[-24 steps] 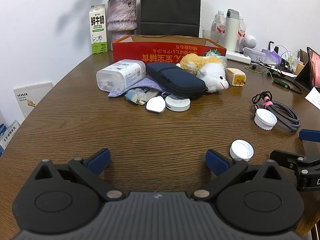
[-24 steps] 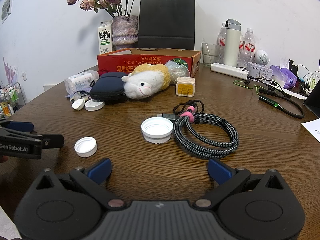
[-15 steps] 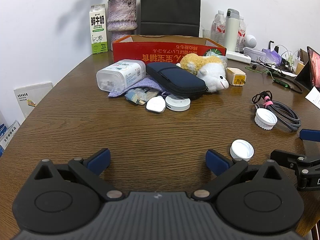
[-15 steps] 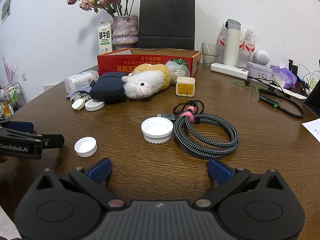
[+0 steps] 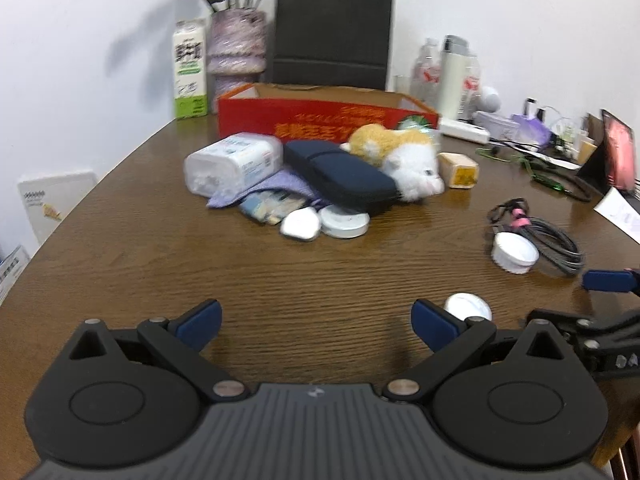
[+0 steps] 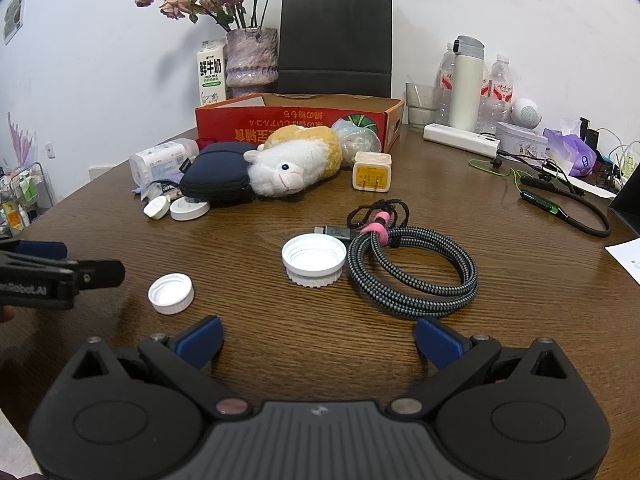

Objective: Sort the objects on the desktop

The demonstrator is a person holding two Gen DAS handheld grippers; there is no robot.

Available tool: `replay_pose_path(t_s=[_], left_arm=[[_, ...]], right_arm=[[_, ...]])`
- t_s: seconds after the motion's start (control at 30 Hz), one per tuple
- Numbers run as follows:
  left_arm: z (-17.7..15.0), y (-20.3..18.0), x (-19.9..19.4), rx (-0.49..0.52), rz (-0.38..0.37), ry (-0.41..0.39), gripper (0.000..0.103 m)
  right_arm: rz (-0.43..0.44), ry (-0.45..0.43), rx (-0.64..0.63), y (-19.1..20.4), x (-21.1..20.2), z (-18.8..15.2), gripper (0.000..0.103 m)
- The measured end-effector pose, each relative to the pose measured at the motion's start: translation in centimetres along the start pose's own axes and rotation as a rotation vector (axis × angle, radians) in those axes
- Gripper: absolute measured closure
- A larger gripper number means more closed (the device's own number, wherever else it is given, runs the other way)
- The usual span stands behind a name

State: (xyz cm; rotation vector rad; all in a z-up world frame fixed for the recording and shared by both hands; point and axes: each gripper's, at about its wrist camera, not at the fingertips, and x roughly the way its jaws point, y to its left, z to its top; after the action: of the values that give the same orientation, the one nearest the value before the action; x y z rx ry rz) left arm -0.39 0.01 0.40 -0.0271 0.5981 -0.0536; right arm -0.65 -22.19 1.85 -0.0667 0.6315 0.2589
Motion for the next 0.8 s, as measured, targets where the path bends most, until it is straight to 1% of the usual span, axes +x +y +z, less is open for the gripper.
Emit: replay_pose_path(t_s=[0.07,0.13,0.2,0.23,0.27,0.3,0.33,0.37,0.4,0.43,0.47,0.57,0.63,0.67,0.73,0.77,0.8], left_arm=[[0.1,-1.0,-0.2,0.039,-0.051,-0.005,0.000],[0.2,-2.5,-0.3,0.107,-0.093,-0.008,0.000],[0.1,-4.0,-0.1,0.169,-0.105,-0.013,0.005],[0.2,-4.6,0.2,0.188,-0.107,-0.005,0.012],[0.1,-5.2,0.4,0.197,-0.111,0.006,0.023],[0.1,-5.4,0.9,0.197,-0.118,0.026,0.030],[0.2,-5.4,1.2,0.181,-0.140,0.030,0.042],[0.3,-5.5,1.3,0.175,-0.150,0.032,0.058],[0.4,-5.6,1.4,0.182,-0.153,0.028,0.069],[0.4,-5.7,1.4,0.186,-0.156,0.025,0.074],[0.5,-5.8,1.5,0.182,-0.161,0.028,0.074],[0.8,-5.7,1.9,0.169,-0.155,0.028,0.074],[1.1,-5.2,2.1,0.144,-0.146,0.032,0.074],[1.3,-4.9,2.2,0.127,-0.140,0.034,0.074],[1.6,-4.1,2.2,0.093,-0.118,0.031,0.074],[1.8,-3.6,2.0,0.080,-0.107,0.024,0.074],[1.9,-3.2,1.8,0.070,-0.097,0.017,0.074]], right_arm=[[0.000,0.006,0.001,-0.3,0.0,0.1,0.001],[-0.005,0.009,0.013,-0.9,-0.2,0.1,0.003],[-0.001,0.007,0.033,-1.6,-0.3,0.3,0.005],[-0.001,0.006,0.040,-1.9,-0.3,0.4,0.006],[-0.005,0.002,0.044,-2.2,-0.4,0.5,0.006],[-0.015,-0.002,0.047,-2.4,-0.4,0.6,0.007],[-0.020,-0.009,0.044,-2.5,-0.4,0.8,0.009],[-0.023,-0.016,0.043,-2.7,-0.5,0.9,0.009],[-0.024,-0.022,0.041,-2.8,-0.5,1.0,0.009],[-0.025,-0.026,0.037,-2.9,-0.6,1.2,0.011],[-0.026,-0.029,0.032,-2.9,-0.5,1.2,0.011],[-0.014,-0.028,0.006,-2.7,-0.3,1.6,0.019],[0.008,-0.045,-0.031,-2.1,-0.4,2.1,0.031],[0.023,-0.056,-0.051,-1.8,-0.5,2.4,0.035],[0.064,-0.067,-0.088,-0.7,-0.5,3.1,0.056],[0.081,-0.055,-0.103,-0.2,-0.3,3.4,0.063],[0.089,-0.031,-0.114,0.3,0.0,3.6,0.075]])
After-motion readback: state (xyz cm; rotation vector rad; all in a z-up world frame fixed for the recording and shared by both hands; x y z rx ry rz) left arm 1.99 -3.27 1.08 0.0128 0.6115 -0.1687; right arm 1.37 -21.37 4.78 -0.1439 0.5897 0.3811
